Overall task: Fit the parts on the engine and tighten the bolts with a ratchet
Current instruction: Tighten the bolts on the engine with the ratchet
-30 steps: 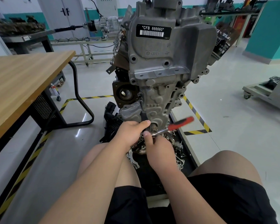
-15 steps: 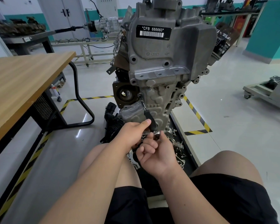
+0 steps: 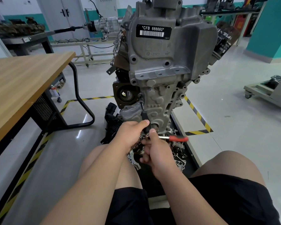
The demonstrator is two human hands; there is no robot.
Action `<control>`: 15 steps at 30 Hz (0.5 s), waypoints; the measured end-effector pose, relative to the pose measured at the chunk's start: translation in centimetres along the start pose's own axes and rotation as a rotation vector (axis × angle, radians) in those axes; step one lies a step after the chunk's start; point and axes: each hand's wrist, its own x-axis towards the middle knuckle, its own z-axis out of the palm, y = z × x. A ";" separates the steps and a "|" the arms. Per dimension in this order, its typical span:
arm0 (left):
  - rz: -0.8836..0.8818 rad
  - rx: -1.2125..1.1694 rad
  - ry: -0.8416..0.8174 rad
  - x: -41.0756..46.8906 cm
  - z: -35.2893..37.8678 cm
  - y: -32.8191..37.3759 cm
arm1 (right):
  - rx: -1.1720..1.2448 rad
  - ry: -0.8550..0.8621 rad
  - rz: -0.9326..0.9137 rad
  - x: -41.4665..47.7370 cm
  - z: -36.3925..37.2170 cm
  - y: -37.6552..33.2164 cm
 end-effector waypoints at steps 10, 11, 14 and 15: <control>-0.036 0.034 -0.024 -0.3 0.1 0.1 | -0.752 0.201 -0.426 0.9 -1.6 -0.2; -0.046 0.035 -0.016 -0.3 0.1 0.1 | -0.548 0.146 -0.355 0.7 -1.4 -0.2; -0.056 0.050 -0.053 -0.5 0.1 0.1 | 0.265 -0.061 0.048 0.4 -0.8 -0.4; -0.058 0.052 -0.083 -0.6 0.2 0.1 | 0.491 -0.129 0.181 0.4 -0.9 -0.5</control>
